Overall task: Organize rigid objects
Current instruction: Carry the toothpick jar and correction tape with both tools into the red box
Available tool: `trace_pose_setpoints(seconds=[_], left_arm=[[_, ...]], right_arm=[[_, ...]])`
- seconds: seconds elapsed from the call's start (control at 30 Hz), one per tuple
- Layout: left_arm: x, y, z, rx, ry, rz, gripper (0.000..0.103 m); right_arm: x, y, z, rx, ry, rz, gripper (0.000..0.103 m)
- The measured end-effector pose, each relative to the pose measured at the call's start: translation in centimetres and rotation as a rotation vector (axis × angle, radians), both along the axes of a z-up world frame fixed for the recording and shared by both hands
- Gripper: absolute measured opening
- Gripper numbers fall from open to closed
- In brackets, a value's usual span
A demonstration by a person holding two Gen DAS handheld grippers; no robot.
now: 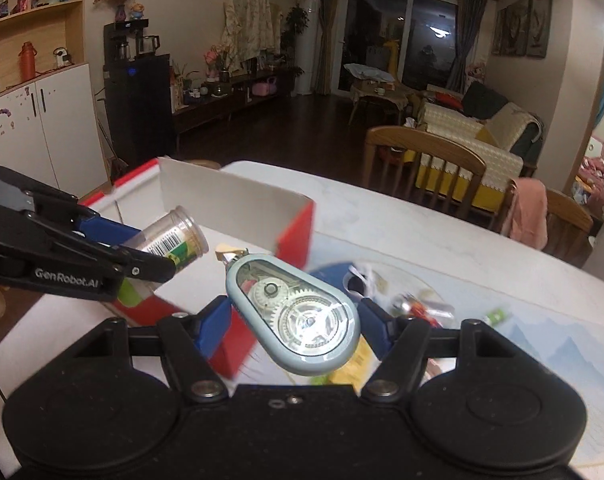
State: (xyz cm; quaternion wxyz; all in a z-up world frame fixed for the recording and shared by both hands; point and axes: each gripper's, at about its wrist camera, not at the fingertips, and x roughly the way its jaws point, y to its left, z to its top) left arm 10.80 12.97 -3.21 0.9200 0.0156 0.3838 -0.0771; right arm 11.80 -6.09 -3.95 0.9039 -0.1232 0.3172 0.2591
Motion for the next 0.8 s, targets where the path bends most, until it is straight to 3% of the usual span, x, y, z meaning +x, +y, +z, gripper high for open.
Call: trace_pose_setpoints(seconds=[0.4, 0.8], left_arm=[[4.1, 7.4, -1.1, 0.079, 0.033, 0.038, 0.042], [10.3, 9.5, -4.6, 0.162, 0.144, 0.003, 0.042]], right_arm=[[2.6, 8.7, -1.4, -0.099, 0.022, 0.057, 0.069], [6.5, 15.5, -5.7, -0.24, 0.113, 0.16, 0.069]])
